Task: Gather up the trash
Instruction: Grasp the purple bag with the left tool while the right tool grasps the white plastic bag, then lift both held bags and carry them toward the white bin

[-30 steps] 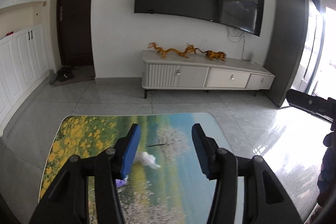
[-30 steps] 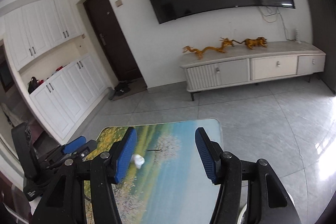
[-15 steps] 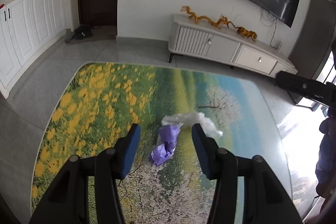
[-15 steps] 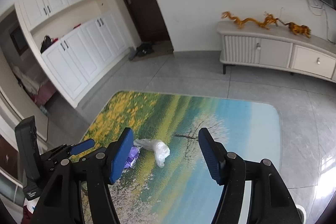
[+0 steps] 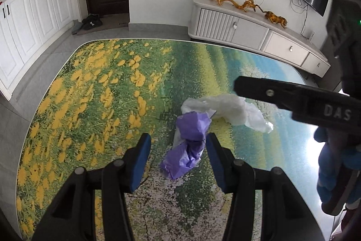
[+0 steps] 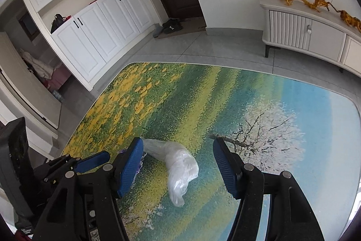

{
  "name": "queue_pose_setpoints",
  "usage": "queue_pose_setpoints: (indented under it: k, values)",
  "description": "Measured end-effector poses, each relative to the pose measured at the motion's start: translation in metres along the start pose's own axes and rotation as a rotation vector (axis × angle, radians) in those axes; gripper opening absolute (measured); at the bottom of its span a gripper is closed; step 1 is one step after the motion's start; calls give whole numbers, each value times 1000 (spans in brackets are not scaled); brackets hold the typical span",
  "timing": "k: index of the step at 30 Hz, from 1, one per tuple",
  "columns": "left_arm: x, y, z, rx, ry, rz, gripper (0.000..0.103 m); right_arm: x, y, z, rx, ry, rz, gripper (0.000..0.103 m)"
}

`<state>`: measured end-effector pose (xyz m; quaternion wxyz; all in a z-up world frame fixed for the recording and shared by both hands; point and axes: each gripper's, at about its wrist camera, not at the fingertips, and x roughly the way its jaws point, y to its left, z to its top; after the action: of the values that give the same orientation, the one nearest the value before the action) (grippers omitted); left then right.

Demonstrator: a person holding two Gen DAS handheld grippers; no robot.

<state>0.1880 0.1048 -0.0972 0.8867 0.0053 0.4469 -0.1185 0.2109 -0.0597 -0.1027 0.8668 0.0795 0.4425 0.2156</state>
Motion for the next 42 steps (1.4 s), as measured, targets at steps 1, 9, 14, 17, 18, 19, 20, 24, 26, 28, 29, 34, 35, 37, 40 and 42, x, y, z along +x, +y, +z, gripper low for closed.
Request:
queue_pose_setpoints:
  k: [1, 9, 14, 17, 18, 19, 20, 24, 26, 28, 29, 34, 35, 37, 40, 42]
  values:
    - [2, 0, -1, 0, -1, 0, 49, 3, -2, 0, 3, 1, 1, 62]
    - [15, -3, -3, -10, 6, 0, 38, 24, -11, -8, 18, 30, 7, 56]
    - [16, 0, -6, -21, -15, 2, 30, 26, -8, -13, -11, 36, 10, 32]
    - [14, 1, -8, -28, -26, -12, 29, 23, -2, -16, -41, 31, -5, 29]
    - [14, 1, -9, -28, -30, -14, 29, 22, -1, -17, -46, 28, -7, 29]
    - [13, 1, -10, -28, -33, -17, 29, 20, -1, -18, -46, 24, -8, 28]
    - [12, 1, -11, -29, -36, -19, 29, 18, -1, -20, -43, 18, -10, 28]
    - [5, 2, -14, -43, -45, -28, 28, 7, -4, -24, -14, 1, -11, 28]
    - [-1, 0, -15, -46, -55, -33, 28, -3, -5, -28, 5, -14, -10, 28]
    - [-7, -3, -16, -46, -65, -38, 28, -13, -6, -32, 18, -27, -14, 28]
    - [-11, -4, -17, -46, -71, -41, 28, -19, -7, -34, 26, -35, -14, 28]
    - [-33, -16, -22, -44, -104, -63, 28, -56, -10, -45, 73, -92, -15, 28]
    - [-39, -19, -23, -40, -111, -68, 28, -62, -11, -47, 81, -103, -18, 28]
    - [-46, -25, -23, -32, -120, -75, 28, -79, -15, -52, 102, -127, -25, 28]
    - [-60, -36, -25, -16, -138, -92, 28, -105, -20, -60, 133, -165, -41, 28]
    - [-69, -45, -26, -1, -151, -106, 28, -121, -24, -66, 150, -188, -55, 28]
